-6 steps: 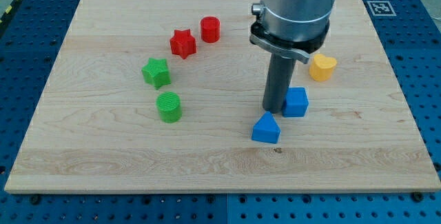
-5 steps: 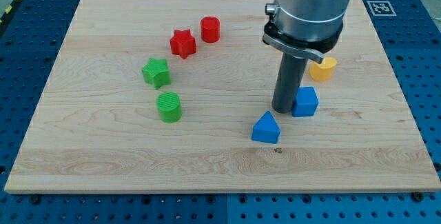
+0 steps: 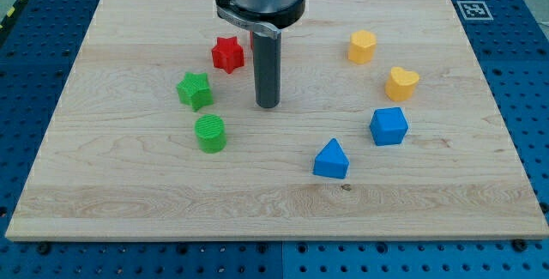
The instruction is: Adjust the red blocks and green star to form a circle
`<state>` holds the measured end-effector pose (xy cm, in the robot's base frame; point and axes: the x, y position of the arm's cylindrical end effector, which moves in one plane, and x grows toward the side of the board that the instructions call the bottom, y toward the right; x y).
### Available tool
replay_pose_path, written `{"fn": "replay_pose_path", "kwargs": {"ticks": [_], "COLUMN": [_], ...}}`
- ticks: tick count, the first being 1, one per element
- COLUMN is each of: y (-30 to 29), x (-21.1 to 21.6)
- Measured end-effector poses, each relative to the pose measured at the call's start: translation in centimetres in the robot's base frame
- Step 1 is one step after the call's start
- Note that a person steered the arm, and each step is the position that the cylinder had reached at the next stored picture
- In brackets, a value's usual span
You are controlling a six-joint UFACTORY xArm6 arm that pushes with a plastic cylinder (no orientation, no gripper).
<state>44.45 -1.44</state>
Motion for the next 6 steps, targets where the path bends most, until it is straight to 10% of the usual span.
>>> {"fn": "replay_pose_path", "kwargs": {"ticks": [6], "y": [-8.2], "x": [-0.2]}}
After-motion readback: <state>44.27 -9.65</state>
